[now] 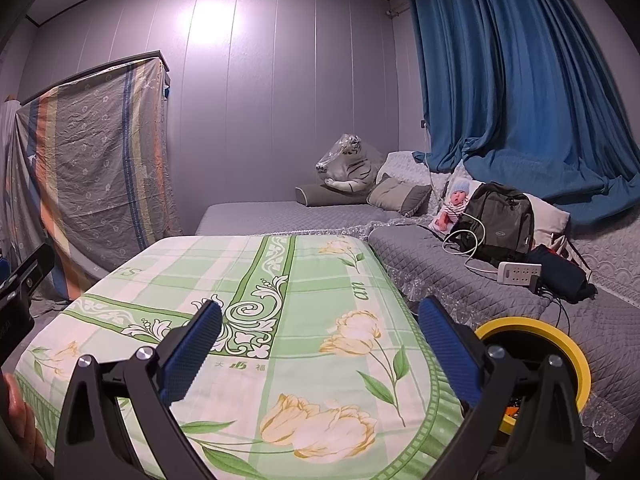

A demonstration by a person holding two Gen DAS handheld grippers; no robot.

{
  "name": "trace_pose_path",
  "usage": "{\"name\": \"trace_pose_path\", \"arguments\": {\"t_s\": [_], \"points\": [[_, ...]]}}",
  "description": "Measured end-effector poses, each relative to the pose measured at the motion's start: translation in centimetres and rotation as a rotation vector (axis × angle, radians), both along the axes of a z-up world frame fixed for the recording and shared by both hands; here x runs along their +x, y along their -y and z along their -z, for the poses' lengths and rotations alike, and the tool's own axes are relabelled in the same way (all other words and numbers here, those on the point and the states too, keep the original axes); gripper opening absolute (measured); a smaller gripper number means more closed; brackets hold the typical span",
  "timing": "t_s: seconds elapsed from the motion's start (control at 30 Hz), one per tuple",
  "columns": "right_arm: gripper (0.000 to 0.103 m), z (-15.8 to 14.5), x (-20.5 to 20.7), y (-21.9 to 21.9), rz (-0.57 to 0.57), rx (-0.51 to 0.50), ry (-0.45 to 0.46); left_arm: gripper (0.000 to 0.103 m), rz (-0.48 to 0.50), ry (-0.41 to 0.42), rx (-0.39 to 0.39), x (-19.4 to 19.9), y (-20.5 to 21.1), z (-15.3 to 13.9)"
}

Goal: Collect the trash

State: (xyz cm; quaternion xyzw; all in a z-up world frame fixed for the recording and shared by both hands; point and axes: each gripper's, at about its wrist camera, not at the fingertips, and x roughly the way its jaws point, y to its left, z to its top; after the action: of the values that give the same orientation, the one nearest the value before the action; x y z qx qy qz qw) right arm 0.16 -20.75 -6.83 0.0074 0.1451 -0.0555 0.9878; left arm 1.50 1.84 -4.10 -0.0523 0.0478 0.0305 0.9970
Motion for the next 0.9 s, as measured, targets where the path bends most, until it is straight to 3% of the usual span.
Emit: {"name": "trace_pose_path", "arguments": {"t_s": [0.9], "points": [[0.095, 0.77, 0.17, -0.07, 0.007, 0.014, -0.024, 0.095, 0.017, -0.013, 0.001, 0.54, -0.04, 0.44]]}}
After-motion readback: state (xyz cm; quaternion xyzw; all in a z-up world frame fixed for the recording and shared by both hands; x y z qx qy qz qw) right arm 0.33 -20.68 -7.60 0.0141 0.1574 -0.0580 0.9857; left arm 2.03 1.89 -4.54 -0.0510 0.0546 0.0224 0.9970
